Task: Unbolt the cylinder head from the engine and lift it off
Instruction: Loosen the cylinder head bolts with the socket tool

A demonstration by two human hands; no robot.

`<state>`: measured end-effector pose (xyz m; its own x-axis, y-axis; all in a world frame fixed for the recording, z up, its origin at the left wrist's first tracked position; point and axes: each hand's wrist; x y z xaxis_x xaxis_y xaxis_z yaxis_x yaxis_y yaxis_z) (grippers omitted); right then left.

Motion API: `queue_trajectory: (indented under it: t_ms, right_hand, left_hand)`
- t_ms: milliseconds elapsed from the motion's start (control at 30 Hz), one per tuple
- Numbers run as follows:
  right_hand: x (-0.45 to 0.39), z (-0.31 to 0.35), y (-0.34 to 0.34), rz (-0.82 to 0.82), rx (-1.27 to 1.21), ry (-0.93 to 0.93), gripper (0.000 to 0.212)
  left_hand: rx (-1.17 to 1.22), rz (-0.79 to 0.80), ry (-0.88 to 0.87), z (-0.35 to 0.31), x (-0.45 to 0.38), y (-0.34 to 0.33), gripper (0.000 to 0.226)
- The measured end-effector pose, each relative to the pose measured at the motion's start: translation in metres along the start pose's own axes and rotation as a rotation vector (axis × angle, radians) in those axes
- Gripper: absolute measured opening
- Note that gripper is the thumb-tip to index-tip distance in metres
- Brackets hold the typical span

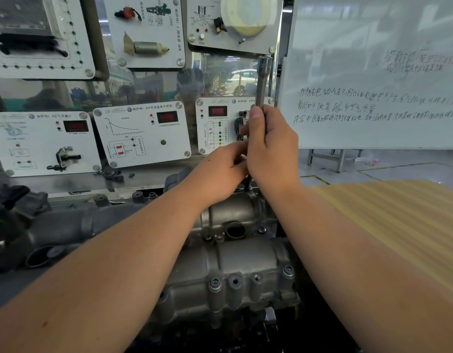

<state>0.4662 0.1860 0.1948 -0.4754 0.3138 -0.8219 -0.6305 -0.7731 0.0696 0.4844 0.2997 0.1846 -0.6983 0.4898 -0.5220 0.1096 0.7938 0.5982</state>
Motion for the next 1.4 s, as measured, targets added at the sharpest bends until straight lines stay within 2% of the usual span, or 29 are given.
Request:
queue_trajectory:
  t_ms: [200, 367, 500, 633, 767, 867, 1100, 1267, 1400]
  right_hand:
    - [0.0002, -0.0007, 0.0012, -0.019, -0.021, 0.005, 0.01]
    - [-0.0002, -0.0019, -0.001, -0.009, 0.012, -0.014, 0.029]
    - [0.0001, -0.0002, 0.0005, -0.01, -0.036, -0.021, 0.013]
    - [0.0013, 0.0002, 0.001, -0.021, -0.011, 0.011, 0.01]
    - [0.0003, -0.0015, -0.0003, -0.009, 0.009, -0.002, 0.026]
    - [0.0, -0.0018, -0.001, -0.017, -0.002, -0.006, 0.028]
    - [0.0001, -0.0007, 0.0005, -0.001, -0.003, -0.002, 0.01]
    - [-0.001, -0.0016, 0.0, 0.0, 0.03, -0.012, 0.024]
    - [0.0, 0.0, 0.0, -0.006, -0.024, -0.015, 0.018]
  left_hand:
    - [0.015, -0.002, 0.031, 0.0014, -0.0014, -0.0002, 0.014]
    - [0.033, 0.012, 0.013, -0.0014, 0.0009, -0.0008, 0.028]
    - [0.004, 0.005, 0.004, -0.0017, 0.0004, 0.0006, 0.023]
    - [-0.018, -0.001, 0.016, -0.0006, -0.0007, 0.0001, 0.011]
    - [0.003, 0.011, -0.007, -0.0031, 0.0016, -0.0012, 0.026]
    - [-0.018, 0.018, -0.018, -0.0039, 0.0027, -0.0001, 0.031]
    - [0.006, -0.008, -0.003, 0.0009, -0.0004, -0.0002, 0.018]
    - [0.021, 0.014, -0.004, 0.0003, 0.0002, -0.0006, 0.026]
    - [0.001, 0.002, 0.001, 0.0015, -0.0017, -0.0002, 0.016]
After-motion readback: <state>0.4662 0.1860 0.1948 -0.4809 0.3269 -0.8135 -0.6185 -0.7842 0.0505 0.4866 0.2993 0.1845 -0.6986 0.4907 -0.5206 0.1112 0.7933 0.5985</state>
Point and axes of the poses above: each hand's wrist, its own x-axis away from the middle knuckle, its own y-axis out of the back of the hand, z = x × y
